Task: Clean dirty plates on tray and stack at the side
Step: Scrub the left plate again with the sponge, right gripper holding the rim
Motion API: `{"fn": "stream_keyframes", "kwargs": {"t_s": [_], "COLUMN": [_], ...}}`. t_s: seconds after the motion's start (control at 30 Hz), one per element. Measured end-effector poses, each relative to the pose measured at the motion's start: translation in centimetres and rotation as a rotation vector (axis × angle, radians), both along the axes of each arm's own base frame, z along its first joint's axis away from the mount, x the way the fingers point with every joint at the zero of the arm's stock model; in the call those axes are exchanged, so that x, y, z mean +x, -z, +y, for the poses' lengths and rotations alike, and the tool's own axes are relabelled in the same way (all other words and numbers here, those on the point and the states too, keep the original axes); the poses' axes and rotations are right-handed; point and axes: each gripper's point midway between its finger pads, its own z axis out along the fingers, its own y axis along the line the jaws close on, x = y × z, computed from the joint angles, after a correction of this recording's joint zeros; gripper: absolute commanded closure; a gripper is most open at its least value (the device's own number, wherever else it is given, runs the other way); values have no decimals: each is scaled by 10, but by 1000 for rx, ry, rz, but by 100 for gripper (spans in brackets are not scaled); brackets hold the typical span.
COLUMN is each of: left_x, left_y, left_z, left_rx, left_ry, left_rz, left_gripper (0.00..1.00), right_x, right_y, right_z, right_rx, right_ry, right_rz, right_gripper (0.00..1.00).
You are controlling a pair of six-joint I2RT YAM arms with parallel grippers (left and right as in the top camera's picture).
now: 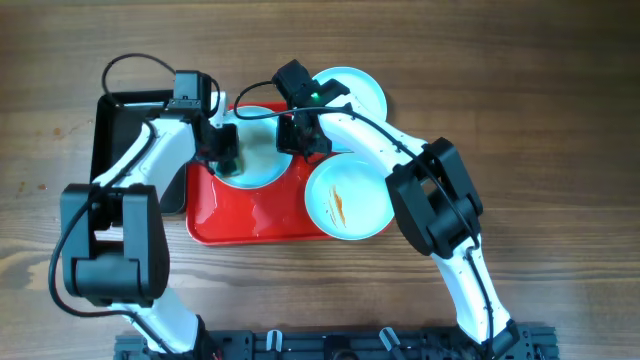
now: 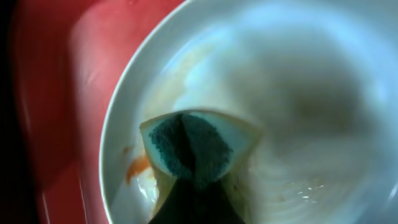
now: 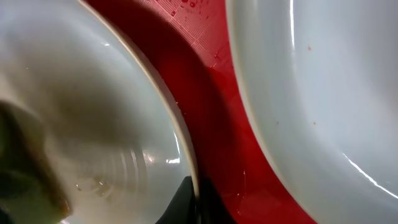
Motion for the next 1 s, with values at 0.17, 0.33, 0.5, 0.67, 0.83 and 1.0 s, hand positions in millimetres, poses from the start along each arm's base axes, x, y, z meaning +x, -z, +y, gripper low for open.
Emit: {"fn": "stream_keyframes", "kwargs": {"t_s": [0.17, 0.33, 0.5, 0.67, 0.83, 1.0], "left_x": [20, 51, 74, 78, 66, 28], "left_y": [5, 2, -3, -8, -11, -5], "left_z": [4, 7, 1, -26, -13, 4], "left_rx": [77, 151, 198, 236, 251, 198], "left_ry": [100, 202, 267, 293, -7, -217], "left_rz": [-74, -201, -300, -342, -299, -137], "left_gripper": [96, 96, 96, 96, 96, 96], "right_x": [1, 3, 7, 6, 7, 4], "right_y": [0, -1, -1, -1, 0, 0], "right_z": [1, 2, 2, 0, -2, 1], "right_rx": [3, 8, 5, -5, -6, -4], "right_ry": [0, 0, 4, 7, 10, -30], "right_rz": [-6, -15, -30, -27, -27, -30], "right_gripper": [96, 96, 96, 96, 96, 96]}}
